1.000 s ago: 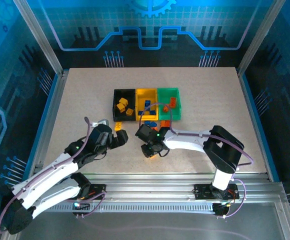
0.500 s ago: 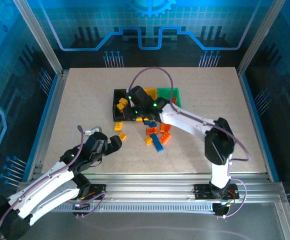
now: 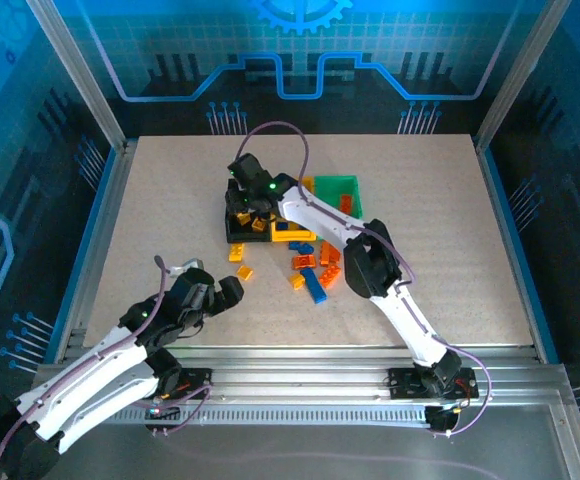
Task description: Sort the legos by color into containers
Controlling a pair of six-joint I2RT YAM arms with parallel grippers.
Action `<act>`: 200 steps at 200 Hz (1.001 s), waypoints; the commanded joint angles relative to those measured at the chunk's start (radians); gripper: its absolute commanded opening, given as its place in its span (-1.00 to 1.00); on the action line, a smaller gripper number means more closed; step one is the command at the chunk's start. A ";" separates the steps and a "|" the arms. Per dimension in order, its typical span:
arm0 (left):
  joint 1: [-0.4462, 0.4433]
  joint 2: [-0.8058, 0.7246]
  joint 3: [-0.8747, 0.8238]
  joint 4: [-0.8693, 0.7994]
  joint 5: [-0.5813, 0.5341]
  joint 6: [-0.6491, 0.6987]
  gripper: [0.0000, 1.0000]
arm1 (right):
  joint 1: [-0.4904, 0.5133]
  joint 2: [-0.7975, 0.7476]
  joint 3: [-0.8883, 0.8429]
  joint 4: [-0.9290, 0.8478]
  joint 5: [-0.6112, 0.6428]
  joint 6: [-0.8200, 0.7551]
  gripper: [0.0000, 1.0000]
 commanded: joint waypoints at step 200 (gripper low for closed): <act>0.011 0.049 -0.040 0.093 0.026 -0.017 0.98 | 0.038 -0.916 -1.285 -0.077 -0.094 0.079 0.46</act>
